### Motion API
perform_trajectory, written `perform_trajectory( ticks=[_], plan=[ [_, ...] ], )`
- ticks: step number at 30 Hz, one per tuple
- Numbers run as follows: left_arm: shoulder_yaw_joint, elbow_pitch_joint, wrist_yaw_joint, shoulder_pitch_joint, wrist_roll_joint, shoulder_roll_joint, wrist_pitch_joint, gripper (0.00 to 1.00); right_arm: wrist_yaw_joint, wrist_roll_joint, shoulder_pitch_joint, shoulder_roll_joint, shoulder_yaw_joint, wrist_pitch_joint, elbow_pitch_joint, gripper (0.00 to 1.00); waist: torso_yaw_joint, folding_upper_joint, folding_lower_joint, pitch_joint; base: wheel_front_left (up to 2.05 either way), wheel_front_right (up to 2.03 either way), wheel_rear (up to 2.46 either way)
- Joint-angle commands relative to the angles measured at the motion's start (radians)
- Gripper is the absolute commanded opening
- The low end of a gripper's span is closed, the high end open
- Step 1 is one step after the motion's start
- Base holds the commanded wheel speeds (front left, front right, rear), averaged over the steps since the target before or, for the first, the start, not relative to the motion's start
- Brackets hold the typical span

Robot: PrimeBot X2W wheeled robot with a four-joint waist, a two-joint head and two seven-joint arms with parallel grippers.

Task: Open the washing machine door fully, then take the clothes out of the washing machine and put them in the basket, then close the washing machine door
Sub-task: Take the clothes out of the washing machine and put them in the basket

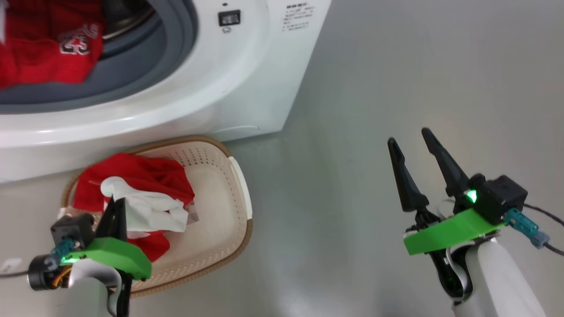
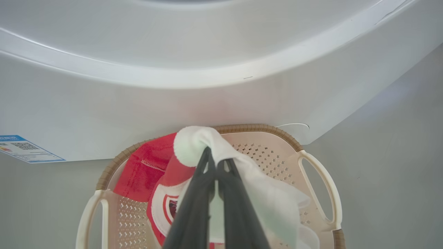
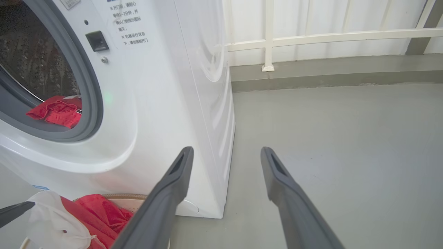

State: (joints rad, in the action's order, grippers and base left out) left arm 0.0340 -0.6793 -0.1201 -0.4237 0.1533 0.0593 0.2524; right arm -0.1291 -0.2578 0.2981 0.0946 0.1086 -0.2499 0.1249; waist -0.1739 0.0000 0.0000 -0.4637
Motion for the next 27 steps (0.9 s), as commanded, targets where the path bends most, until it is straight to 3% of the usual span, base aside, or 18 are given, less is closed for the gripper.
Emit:
perform_trajectory(
  ticks=[1, 16, 26, 27],
  plan=[
    [0.030, -0.004, -0.007, -0.021, -0.010, 0.031, 0.009, 0.00, -0.002, -0.012, 0.013, -0.007, 0.022, -0.012, -0.028, 1.00, -0.025, 0.0000, 0.0000, -0.032, 0.00, 0.00, 0.00],
    [0.016, -0.392, -0.005, -0.235, -0.048, 0.097, 0.009, 0.00, -0.002, -0.015, 0.086, -0.031, 0.051, -0.012, -0.043, 1.00, -0.084, 0.0000, 0.0000, -0.192, 0.00, 0.00, 0.00],
    [0.011, -0.575, -0.002, -0.354, -0.032, 0.132, 0.000, 0.00, -0.002, -0.016, 0.144, -0.040, 0.070, -0.012, -0.055, 1.00, -0.103, 0.0000, 0.0000, -0.279, 0.00, 0.00, 0.00],
    [0.012, -0.582, -0.002, -0.359, -0.028, 0.134, -0.001, 0.11, -0.002, -0.016, 0.147, -0.040, 0.071, -0.012, -0.054, 1.00, -0.104, 0.0000, 0.0000, -0.281, 0.00, 0.00, 0.00]
  ],
)
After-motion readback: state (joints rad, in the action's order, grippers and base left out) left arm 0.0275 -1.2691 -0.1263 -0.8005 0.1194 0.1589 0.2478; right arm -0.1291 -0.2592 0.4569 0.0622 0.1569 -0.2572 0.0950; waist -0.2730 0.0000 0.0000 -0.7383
